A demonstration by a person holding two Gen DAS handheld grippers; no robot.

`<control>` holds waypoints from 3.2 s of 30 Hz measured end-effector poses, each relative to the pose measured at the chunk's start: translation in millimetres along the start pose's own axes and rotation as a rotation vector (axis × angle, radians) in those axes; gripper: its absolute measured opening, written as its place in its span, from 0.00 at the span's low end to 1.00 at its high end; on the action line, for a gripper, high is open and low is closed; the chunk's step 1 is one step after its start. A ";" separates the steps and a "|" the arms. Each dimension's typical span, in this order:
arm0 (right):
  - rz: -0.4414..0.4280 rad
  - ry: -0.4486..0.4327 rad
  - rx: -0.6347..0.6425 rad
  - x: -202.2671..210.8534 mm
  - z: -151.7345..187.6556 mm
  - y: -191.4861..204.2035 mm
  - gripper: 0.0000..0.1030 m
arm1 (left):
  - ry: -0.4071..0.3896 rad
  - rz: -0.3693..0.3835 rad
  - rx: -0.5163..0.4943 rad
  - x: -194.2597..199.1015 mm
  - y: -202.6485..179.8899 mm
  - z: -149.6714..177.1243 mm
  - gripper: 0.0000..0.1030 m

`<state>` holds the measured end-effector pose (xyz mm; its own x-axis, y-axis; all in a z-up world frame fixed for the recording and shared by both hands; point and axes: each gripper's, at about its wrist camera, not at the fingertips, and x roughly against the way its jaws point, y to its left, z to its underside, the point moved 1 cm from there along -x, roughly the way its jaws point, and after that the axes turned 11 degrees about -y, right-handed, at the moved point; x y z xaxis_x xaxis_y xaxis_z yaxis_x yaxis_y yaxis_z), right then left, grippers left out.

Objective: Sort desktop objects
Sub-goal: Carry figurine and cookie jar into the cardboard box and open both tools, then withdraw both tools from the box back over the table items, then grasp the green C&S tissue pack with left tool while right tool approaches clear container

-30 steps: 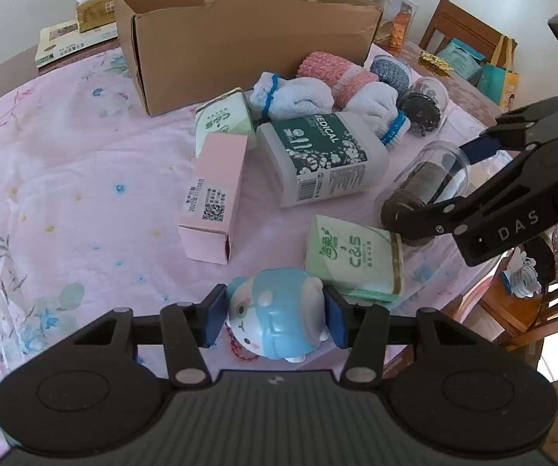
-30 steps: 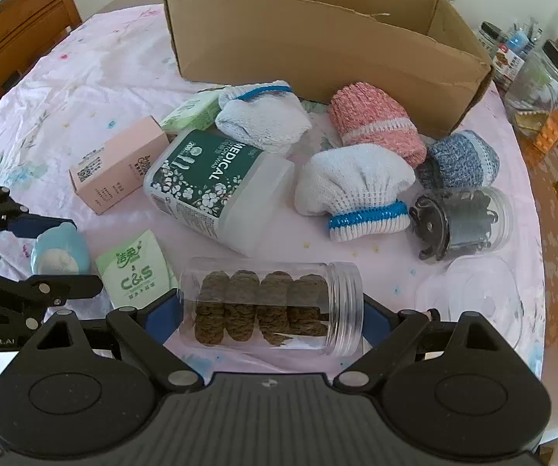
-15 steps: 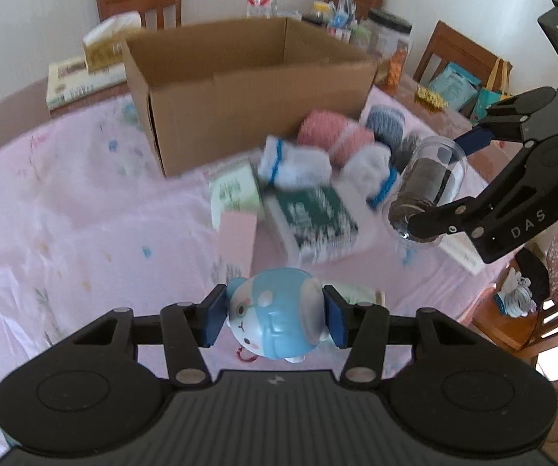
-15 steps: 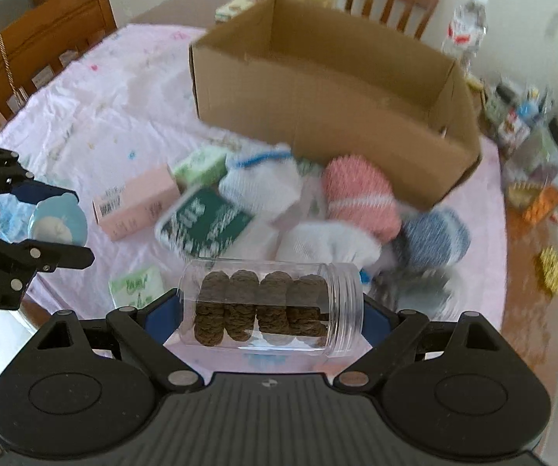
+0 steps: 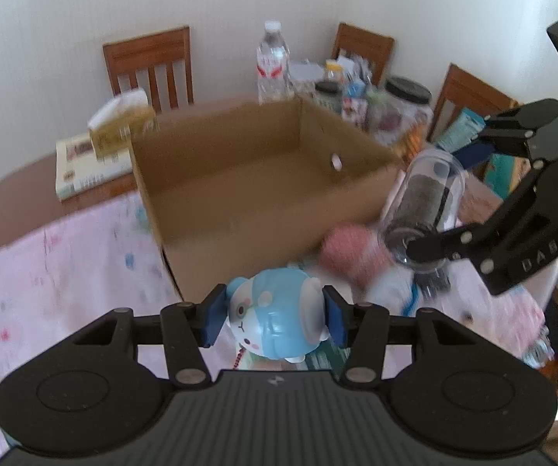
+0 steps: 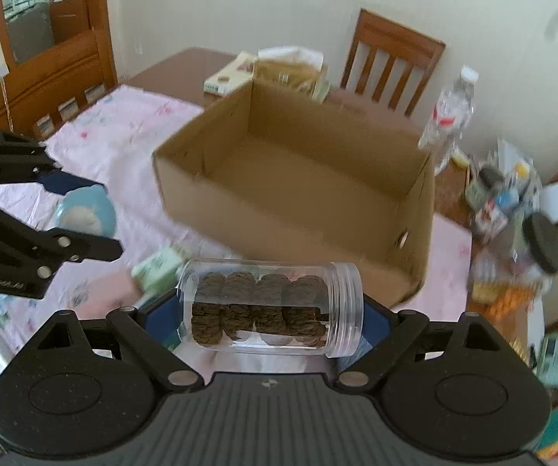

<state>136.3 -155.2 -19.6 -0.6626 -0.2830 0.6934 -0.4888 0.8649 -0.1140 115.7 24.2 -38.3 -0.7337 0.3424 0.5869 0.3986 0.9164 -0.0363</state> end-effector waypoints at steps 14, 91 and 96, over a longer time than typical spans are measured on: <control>-0.009 -0.022 0.013 -71.6 -50.8 -56.9 0.92 | -0.004 -0.104 0.039 -83.7 35.8 -57.1 0.50; 0.123 0.100 -0.199 37.1 179.1 22.1 1.00 | 0.155 -0.018 -0.051 -9.2 -77.4 144.2 0.89; 0.130 0.122 -0.228 36.2 188.6 19.1 1.00 | 0.162 0.007 -0.047 -12.5 -77.3 144.4 0.72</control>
<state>-4.1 -227.1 -130.8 -0.6313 -0.1239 0.7656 -0.2547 0.9655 -0.0538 14.5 -20.9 -159.6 -0.6336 0.3077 0.7099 0.4317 0.9020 -0.0057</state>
